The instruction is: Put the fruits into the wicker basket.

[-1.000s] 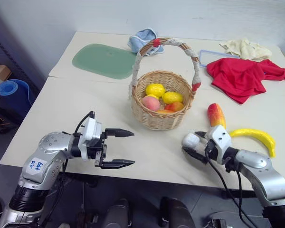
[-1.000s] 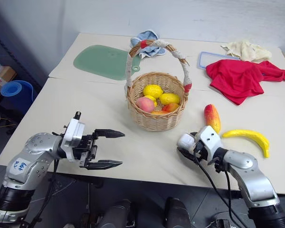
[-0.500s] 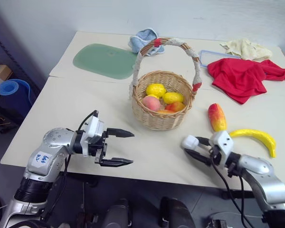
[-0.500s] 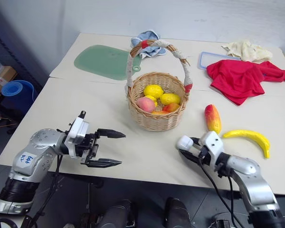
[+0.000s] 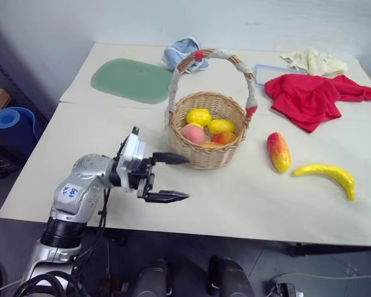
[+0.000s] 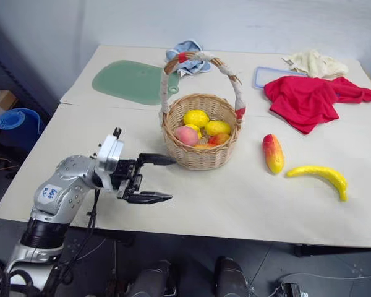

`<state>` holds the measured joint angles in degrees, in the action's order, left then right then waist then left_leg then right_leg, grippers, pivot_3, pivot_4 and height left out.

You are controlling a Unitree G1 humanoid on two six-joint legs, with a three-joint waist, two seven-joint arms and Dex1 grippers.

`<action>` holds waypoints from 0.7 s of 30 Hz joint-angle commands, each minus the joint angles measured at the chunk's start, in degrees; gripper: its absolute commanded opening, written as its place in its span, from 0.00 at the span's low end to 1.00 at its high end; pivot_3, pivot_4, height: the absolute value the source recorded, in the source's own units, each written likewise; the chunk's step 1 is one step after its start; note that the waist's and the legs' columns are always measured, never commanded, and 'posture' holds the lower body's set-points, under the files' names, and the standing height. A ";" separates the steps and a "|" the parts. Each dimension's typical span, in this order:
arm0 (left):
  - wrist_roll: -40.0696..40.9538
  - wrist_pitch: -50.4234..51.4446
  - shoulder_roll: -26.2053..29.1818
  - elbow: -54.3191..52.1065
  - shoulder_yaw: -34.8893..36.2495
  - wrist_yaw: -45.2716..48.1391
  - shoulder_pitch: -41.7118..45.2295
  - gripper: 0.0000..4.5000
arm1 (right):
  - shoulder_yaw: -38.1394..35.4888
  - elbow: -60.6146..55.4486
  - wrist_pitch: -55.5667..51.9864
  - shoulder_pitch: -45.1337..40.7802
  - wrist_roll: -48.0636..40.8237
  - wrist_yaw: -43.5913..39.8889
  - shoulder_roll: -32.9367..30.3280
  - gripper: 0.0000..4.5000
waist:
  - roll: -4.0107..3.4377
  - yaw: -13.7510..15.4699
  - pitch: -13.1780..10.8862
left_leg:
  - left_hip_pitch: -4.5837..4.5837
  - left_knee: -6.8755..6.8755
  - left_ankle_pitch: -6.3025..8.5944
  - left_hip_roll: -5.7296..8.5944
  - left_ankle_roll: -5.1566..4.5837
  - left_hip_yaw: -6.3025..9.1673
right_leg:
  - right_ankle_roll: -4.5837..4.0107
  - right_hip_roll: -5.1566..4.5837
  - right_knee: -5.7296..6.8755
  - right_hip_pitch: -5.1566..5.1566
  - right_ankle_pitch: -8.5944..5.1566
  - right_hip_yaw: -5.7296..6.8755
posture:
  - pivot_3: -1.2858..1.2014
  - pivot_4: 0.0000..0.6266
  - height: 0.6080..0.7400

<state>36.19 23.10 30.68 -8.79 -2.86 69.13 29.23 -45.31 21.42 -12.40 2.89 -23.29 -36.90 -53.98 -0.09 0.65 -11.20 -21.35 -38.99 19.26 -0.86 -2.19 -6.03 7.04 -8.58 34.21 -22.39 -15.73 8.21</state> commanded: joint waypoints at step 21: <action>1.75 2.03 5.20 -1.38 8.45 -3.19 0.57 1.00 | 2.85 7.38 5.45 -1.59 1.26 -6.67 -8.81 1.00 | -0.57 -0.72 0.22 | 0.06 0.05 -0.01 0.00 0.01 -0.27 | 0.03 0.09 -0.12 -0.06 0.01 -0.55 | 0.52 0.24 1.00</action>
<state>38.34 26.68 34.99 -10.50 3.74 65.02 30.49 -38.84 38.93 -1.68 -0.55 -19.06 -41.16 -60.07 -0.67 -0.06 -10.98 -21.28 -38.93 19.25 -0.86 -2.17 -6.32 7.07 -8.49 34.09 -22.47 -15.72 7.64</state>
